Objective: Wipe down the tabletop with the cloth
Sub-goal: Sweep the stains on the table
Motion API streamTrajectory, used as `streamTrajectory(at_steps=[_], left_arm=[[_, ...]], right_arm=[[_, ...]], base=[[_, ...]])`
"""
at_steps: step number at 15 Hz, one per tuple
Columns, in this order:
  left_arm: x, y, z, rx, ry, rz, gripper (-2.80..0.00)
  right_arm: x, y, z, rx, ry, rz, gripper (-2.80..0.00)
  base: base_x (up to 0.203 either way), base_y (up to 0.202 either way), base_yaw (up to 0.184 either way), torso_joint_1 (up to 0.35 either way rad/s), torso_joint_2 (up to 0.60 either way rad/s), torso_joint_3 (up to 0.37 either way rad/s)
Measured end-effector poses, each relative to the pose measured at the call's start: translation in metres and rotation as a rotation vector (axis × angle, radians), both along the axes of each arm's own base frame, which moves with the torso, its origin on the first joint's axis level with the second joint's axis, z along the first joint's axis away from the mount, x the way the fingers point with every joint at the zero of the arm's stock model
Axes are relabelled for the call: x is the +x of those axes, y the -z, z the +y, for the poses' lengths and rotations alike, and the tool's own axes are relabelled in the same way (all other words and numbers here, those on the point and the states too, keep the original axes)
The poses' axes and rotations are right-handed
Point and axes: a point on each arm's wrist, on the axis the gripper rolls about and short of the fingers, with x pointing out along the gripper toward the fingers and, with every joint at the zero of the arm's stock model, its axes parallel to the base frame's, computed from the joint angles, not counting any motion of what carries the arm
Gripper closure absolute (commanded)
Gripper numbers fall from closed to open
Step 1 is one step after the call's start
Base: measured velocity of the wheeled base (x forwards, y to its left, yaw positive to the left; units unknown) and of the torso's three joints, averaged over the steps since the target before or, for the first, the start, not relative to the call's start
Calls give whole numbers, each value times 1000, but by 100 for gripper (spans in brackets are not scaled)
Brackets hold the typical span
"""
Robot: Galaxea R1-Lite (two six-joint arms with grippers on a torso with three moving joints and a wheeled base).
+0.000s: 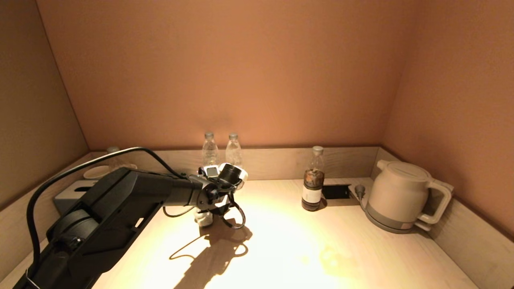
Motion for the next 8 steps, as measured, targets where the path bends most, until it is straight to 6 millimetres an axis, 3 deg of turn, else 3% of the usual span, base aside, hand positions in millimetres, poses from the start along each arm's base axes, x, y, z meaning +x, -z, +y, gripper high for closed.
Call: streamTrajectory(at_steps=[8], left_arm=[[3, 24, -4, -16, 62, 34, 0]], right_arm=[[0, 0, 0, 1, 0, 0, 0]], base=[[0, 0, 0, 0, 0, 0]])
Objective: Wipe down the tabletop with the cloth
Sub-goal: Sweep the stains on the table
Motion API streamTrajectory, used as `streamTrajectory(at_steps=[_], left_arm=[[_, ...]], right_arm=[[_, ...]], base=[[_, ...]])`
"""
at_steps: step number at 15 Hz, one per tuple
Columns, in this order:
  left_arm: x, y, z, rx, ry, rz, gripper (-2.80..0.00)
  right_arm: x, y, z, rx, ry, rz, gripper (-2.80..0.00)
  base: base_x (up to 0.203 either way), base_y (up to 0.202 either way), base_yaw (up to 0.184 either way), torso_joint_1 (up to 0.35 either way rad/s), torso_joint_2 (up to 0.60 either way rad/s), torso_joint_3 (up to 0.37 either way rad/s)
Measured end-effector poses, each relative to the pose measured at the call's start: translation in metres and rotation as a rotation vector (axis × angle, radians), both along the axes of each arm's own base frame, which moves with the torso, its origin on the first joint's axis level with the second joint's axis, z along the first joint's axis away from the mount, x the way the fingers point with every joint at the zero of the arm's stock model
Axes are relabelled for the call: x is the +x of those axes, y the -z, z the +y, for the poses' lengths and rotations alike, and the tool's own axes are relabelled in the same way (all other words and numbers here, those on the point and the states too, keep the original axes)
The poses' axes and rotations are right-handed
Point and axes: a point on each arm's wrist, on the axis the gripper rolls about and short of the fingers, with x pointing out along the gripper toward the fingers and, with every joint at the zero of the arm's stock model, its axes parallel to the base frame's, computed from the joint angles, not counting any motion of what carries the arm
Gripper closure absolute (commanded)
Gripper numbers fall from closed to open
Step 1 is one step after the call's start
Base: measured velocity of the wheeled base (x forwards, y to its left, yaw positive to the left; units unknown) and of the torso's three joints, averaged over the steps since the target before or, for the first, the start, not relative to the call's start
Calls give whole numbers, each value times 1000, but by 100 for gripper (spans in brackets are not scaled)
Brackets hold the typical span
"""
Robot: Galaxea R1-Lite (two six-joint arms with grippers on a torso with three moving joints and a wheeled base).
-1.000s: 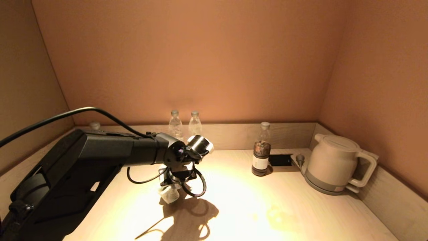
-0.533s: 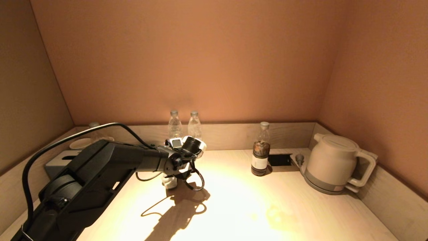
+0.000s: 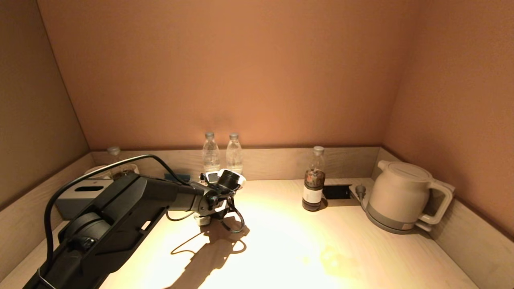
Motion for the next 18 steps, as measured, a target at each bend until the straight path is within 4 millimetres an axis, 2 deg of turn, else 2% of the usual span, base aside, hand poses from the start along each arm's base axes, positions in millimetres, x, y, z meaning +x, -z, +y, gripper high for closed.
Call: streamTrajectory(at_steps=[6, 11, 15, 18], left_arm=[[-8, 4, -10, 6, 26, 22, 0], [-27, 9, -24, 16, 31, 87, 0], [-48, 5, -37, -3, 14, 153, 0], [-55, 0, -42, -15, 18, 164, 0]], right_arm=[[0, 0, 0, -1, 1, 0, 0], [0, 0, 0, -1, 0, 0, 0], [0, 0, 0, 0, 0, 0, 0], [0, 0, 0, -1, 0, 0, 0]], base=[[0, 0, 0, 0, 0, 0], [0, 0, 0, 0, 0, 0], [0, 0, 0, 0, 0, 0], [0, 0, 0, 0, 0, 0]])
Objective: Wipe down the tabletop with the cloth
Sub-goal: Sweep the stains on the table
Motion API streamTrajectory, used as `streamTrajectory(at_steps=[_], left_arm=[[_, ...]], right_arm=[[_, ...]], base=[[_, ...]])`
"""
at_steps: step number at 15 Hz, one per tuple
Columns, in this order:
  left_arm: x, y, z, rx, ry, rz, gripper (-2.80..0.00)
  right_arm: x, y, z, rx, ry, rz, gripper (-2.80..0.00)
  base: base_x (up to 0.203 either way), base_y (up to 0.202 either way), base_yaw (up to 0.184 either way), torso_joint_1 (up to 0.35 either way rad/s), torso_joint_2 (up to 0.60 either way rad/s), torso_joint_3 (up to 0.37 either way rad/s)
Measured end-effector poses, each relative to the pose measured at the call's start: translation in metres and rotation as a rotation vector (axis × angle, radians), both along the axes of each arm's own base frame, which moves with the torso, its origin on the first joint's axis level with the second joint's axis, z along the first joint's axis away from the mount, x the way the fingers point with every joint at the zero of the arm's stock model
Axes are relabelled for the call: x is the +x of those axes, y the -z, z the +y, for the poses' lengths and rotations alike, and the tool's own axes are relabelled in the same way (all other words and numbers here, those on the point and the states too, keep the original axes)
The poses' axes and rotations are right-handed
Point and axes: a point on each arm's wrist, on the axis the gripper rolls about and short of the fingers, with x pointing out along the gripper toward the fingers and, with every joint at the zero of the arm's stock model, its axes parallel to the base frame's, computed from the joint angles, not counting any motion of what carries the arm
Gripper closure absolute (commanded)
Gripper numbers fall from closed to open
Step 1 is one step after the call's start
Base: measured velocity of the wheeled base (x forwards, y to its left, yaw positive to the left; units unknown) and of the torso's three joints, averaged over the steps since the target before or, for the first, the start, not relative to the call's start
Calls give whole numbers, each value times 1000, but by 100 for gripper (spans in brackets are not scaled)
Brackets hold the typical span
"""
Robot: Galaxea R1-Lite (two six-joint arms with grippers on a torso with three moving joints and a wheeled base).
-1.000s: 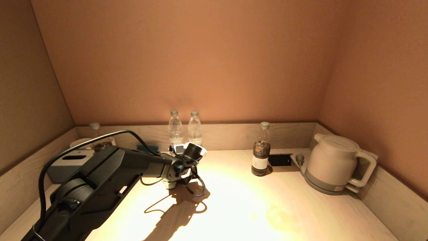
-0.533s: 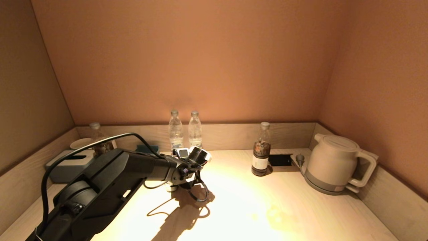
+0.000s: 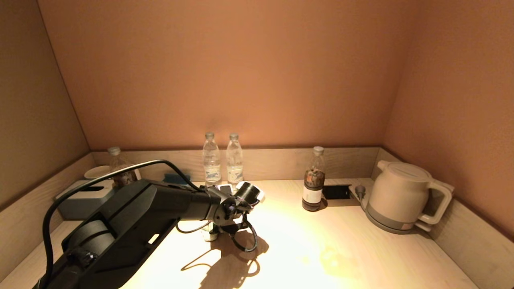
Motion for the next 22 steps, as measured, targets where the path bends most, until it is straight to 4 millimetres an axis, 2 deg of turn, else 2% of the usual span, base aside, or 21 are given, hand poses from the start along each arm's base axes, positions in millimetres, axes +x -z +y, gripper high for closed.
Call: streamTrajectory(at_steps=[3, 5, 13, 16, 22], left_arm=[[-44, -14, -26, 11, 19, 84, 0], [-65, -21, -35, 25, 22, 118, 0], [-130, -42, -67, 54, 128, 149, 0], [-144, -54, -73, 14, 170, 169, 0], [-146, -69, -76, -46, 188, 168, 0]], right_arm=[[0, 0, 0, 0, 0, 0, 0], [0, 0, 0, 0, 1, 0, 0], [0, 0, 0, 0, 1, 0, 0], [0, 0, 0, 0, 1, 0, 0], [0, 0, 0, 0, 1, 0, 0]], base=[[0, 0, 0, 0, 0, 0], [0, 0, 0, 0, 0, 0], [0, 0, 0, 0, 0, 0], [0, 0, 0, 0, 0, 0], [0, 0, 0, 0, 0, 0]])
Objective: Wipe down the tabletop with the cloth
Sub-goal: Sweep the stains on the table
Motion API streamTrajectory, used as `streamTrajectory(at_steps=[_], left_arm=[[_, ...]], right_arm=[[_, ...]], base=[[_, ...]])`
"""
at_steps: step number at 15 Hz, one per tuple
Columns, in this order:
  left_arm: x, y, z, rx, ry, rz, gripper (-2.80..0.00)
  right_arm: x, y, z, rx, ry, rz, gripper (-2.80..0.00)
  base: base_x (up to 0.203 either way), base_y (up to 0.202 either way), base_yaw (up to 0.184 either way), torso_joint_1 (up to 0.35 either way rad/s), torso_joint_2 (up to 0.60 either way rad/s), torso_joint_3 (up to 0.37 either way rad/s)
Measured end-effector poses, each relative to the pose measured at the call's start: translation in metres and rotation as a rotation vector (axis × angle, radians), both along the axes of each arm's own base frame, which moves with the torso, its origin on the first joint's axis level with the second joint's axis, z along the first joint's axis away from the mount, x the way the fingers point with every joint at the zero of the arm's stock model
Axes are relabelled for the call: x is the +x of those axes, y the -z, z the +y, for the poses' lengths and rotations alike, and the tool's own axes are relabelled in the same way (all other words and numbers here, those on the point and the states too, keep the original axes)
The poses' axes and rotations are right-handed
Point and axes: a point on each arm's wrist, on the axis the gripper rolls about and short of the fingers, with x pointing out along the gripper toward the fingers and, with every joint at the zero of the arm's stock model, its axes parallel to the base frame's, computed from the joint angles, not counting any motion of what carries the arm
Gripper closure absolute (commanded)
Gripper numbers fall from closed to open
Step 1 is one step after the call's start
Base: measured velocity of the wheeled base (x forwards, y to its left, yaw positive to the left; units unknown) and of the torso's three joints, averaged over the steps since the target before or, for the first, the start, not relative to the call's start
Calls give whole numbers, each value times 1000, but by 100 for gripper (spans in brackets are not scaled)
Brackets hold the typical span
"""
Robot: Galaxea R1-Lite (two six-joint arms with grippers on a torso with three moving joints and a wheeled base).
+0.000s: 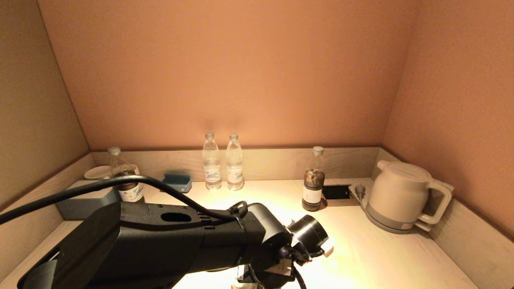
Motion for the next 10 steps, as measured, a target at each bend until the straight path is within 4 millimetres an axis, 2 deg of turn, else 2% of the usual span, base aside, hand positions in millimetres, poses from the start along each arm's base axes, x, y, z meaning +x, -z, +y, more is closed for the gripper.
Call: streamTrajectory(at_steps=[4, 8, 10], left_arm=[[16, -10, 14, -7, -52, -6, 0], [63, -15, 64, 50, -211, 15, 0], [75, -10, 84, 84, -263, 41, 0]], right_arm=[[0, 0, 0, 0, 1, 0, 0], [0, 0, 0, 0, 0, 0, 0], [0, 0, 0, 0, 0, 0, 0]], base=[[0, 0, 0, 0, 0, 0], [0, 0, 0, 0, 0, 0], [0, 0, 0, 0, 0, 0]])
